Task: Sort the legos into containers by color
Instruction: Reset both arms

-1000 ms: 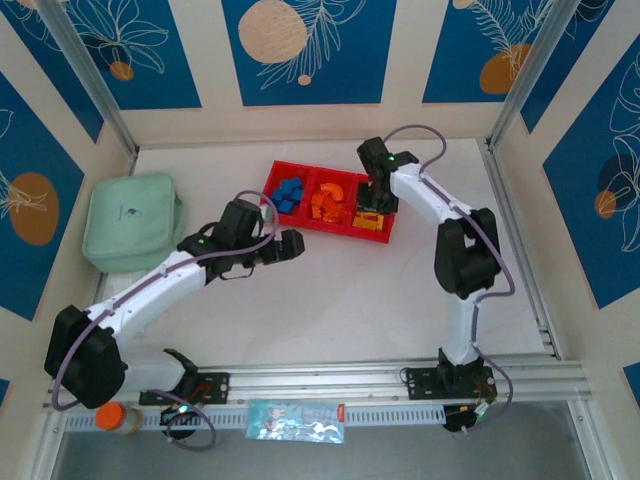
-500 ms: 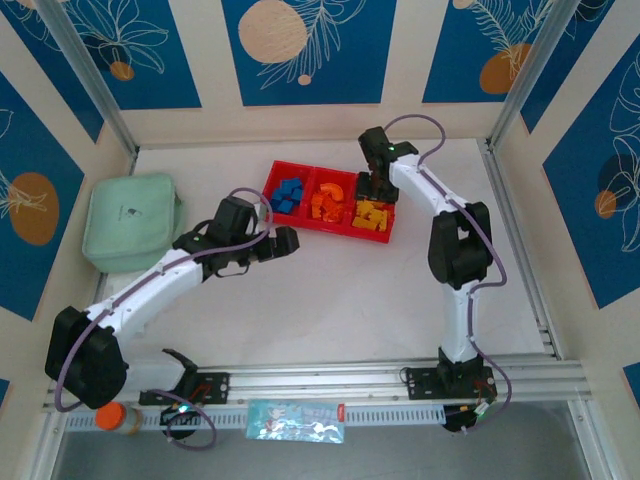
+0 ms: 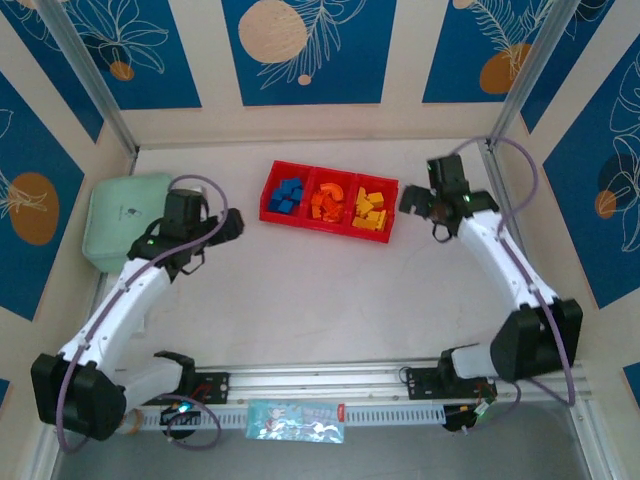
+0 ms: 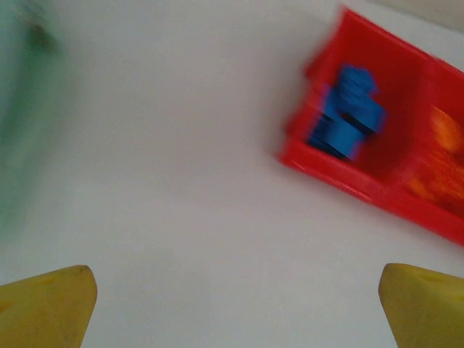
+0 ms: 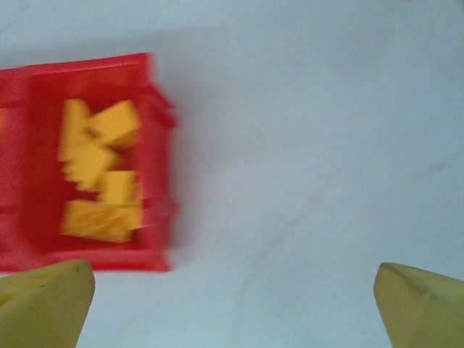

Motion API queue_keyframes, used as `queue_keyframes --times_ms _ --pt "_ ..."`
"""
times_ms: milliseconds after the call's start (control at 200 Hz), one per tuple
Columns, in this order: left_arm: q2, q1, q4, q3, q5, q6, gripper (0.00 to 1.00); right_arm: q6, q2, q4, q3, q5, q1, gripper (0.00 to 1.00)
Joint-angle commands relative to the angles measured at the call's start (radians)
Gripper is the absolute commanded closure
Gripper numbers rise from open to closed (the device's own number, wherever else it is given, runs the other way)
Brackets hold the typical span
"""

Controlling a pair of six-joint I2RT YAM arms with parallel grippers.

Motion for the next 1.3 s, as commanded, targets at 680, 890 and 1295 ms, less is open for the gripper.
queue_keyframes --times_ms 680,890,1295 --pt "0.470 0.190 1.557 -0.625 0.075 0.462 0.01 -0.341 0.218 1.511 -0.715 -0.384 -0.150 0.01" --pt "0.471 0.181 1.473 -0.580 0.044 0.464 0.01 -0.343 0.206 1.459 -0.699 -0.349 -0.144 0.01" --pt "0.468 0.180 1.478 -0.584 0.045 0.466 0.01 -0.342 0.209 1.432 -0.683 -0.383 -0.155 0.01"
